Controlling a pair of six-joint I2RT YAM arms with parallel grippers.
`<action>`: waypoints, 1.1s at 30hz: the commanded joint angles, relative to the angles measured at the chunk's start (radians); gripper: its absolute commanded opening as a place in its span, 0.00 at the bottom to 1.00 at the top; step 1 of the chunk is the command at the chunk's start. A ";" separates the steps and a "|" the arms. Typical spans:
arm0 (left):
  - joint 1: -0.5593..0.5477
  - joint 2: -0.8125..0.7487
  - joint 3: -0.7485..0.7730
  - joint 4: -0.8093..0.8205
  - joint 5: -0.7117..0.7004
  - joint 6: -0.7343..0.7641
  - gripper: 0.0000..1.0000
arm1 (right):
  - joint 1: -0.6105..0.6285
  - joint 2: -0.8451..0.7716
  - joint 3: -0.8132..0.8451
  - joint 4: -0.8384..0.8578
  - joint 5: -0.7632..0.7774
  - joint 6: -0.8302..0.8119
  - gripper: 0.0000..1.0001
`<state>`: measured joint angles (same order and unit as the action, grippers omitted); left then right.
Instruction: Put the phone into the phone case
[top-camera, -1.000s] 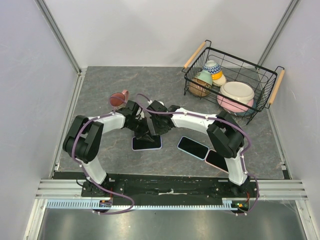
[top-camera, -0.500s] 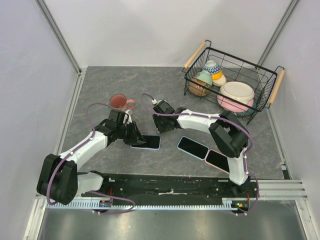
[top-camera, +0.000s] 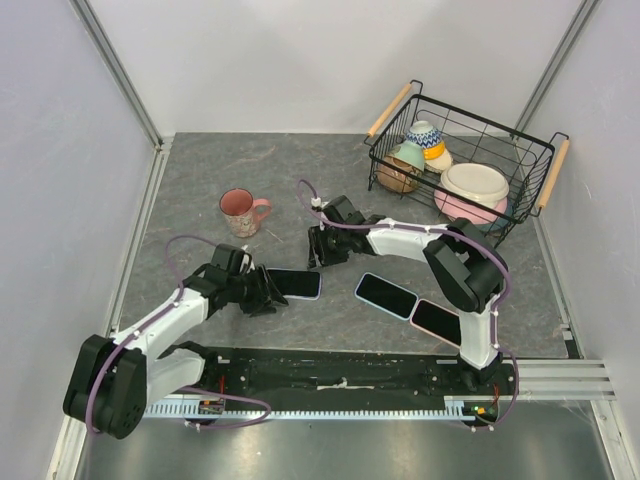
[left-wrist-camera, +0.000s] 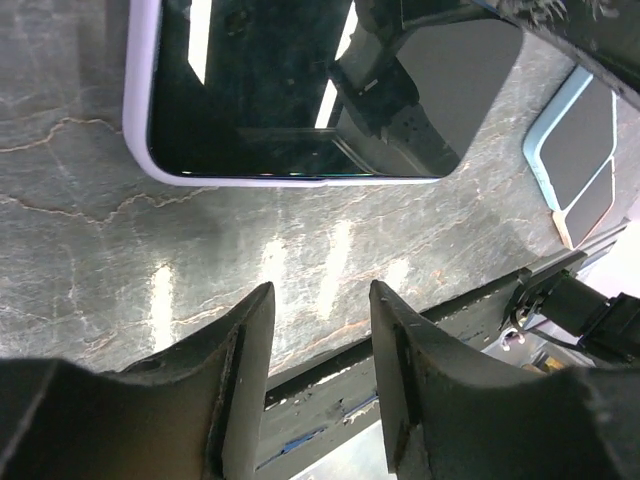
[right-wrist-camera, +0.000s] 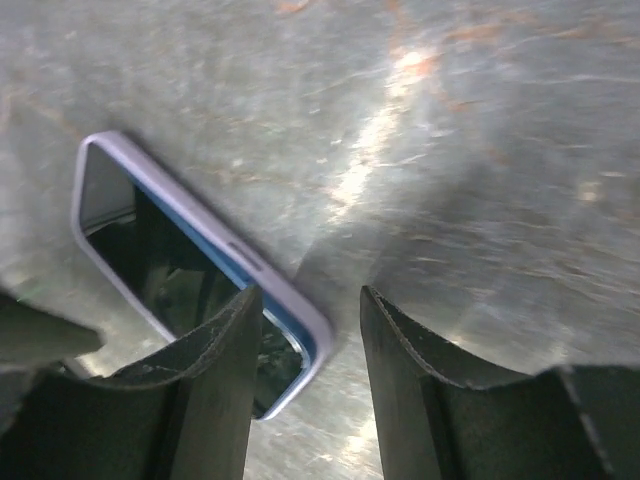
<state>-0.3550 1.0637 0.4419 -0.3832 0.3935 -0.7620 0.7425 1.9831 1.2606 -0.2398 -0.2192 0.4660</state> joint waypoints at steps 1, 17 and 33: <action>0.002 0.019 -0.048 0.121 -0.027 -0.101 0.51 | 0.021 0.092 -0.128 -0.023 -0.219 0.043 0.52; -0.062 0.269 0.067 0.326 -0.104 -0.060 0.50 | 0.044 -0.016 -0.408 0.158 -0.396 0.152 0.44; -0.236 0.319 0.184 0.170 -0.222 -0.057 0.49 | 0.038 -0.053 -0.441 0.145 -0.266 0.183 0.45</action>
<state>-0.5743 1.4826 0.6441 -0.0971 0.2180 -0.8467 0.7681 1.8709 0.8661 -0.0044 -0.7315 0.7052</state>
